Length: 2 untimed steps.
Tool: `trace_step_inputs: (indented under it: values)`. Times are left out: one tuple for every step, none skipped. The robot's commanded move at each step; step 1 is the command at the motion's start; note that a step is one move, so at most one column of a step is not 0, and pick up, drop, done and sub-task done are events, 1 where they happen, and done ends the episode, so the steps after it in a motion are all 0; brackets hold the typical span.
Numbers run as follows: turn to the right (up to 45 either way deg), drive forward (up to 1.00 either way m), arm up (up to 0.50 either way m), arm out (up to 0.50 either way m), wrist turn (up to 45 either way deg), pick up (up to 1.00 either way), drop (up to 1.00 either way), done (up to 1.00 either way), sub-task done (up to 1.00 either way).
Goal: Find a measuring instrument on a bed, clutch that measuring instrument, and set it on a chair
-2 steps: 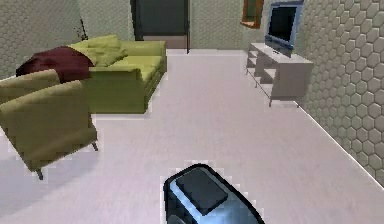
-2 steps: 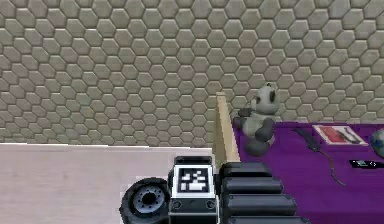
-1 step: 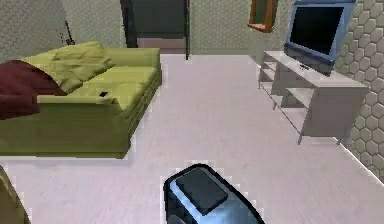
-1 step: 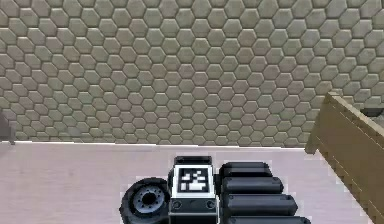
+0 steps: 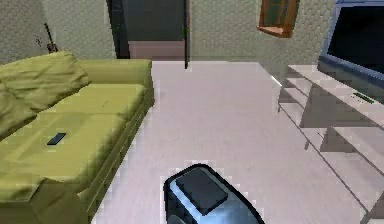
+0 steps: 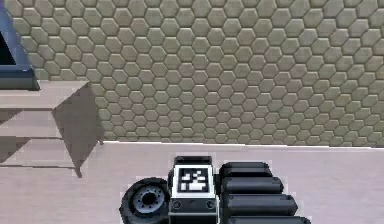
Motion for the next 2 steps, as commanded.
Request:
trace_step_inputs:
  values:
    - [0.0,1.0,0.0,0.0,0.0,0.0,0.0,0.0,0.0]
    - [0.0,1.0,0.0,0.0,0.0,0.0,0.0,0.0,0.0]
